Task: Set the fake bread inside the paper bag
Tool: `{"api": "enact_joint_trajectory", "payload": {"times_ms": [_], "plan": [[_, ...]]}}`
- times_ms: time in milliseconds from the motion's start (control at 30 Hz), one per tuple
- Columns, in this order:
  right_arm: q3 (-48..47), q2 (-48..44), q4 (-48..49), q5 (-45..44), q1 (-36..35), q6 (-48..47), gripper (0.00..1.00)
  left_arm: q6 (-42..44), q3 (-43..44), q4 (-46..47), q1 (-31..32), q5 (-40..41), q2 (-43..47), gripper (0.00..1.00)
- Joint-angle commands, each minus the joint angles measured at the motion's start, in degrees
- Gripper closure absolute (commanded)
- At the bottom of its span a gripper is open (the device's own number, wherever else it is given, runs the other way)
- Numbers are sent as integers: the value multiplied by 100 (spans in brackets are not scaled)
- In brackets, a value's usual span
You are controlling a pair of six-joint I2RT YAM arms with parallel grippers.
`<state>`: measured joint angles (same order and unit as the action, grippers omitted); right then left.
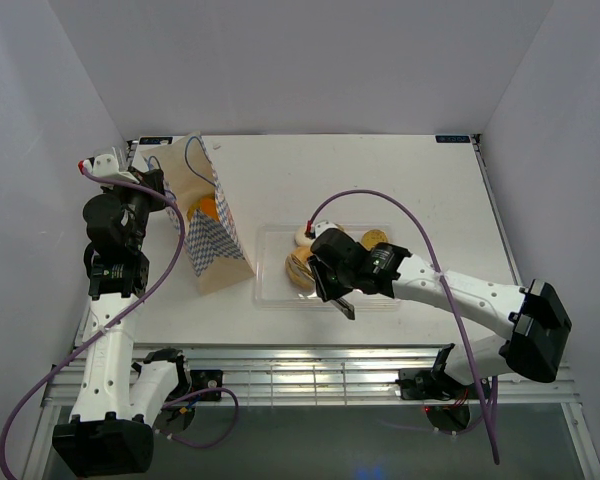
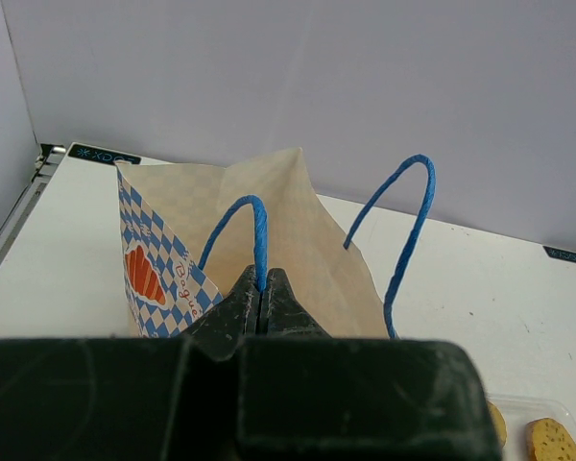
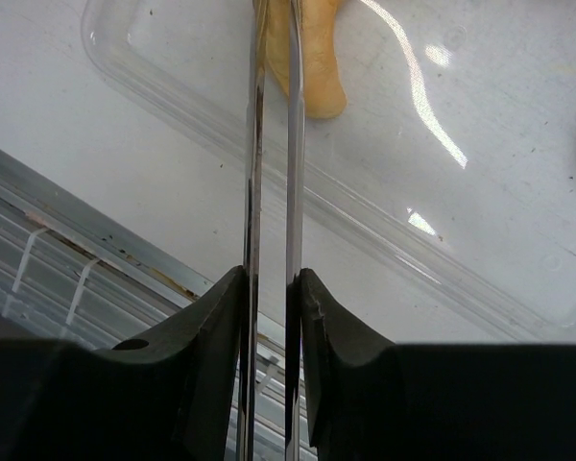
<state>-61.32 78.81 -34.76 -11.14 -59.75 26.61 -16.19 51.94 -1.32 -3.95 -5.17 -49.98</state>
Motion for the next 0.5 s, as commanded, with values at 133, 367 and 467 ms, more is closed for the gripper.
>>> {"api": "enact_joint_trajectory", "payload": {"times_ms": [133,367,467], "plan": [[-433,-453,-127,33,-2,72,89,-34,97,18,-10,-37,67,100],[-845,-735,-390,-55,-2,64,92,-25,88,18,-10,42,93,100],[-1100,-910,-514,-82,-2,-15,92,-25,79,9,-10,104,85,100]]}}
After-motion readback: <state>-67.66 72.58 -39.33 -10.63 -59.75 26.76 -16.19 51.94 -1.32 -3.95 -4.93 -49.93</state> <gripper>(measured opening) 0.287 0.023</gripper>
